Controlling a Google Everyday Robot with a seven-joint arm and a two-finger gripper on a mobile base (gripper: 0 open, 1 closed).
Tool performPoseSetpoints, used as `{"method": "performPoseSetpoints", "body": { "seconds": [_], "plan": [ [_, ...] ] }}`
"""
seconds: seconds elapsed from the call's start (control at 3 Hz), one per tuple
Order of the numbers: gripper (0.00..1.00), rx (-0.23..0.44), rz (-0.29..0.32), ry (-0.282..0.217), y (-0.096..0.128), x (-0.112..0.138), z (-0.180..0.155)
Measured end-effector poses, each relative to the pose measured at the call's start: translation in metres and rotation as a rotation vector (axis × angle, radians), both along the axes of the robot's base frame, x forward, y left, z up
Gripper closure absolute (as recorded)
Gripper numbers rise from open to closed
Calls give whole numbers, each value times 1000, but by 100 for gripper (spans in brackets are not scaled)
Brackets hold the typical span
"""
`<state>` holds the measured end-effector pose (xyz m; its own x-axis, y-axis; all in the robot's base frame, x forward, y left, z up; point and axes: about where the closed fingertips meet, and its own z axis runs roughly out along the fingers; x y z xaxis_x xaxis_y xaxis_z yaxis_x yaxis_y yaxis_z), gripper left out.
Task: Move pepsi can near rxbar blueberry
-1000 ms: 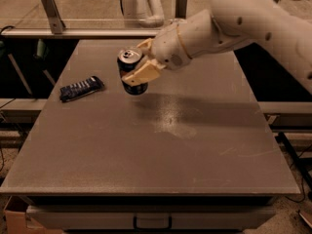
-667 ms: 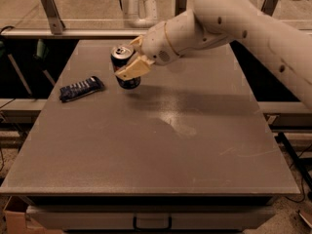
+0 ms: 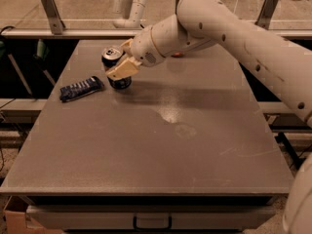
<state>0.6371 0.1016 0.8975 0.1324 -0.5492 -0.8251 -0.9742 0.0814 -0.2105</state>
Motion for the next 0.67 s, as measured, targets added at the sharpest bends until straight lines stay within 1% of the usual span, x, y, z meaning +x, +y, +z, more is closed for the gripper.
{"method": "performPoseSetpoints", "body": {
  "seconds": [0.33,0.67],
  "plan": [
    [57,2,-11,22,11,5,-10],
    [36,4,-13,35,19,7,-15]
  ]
}}
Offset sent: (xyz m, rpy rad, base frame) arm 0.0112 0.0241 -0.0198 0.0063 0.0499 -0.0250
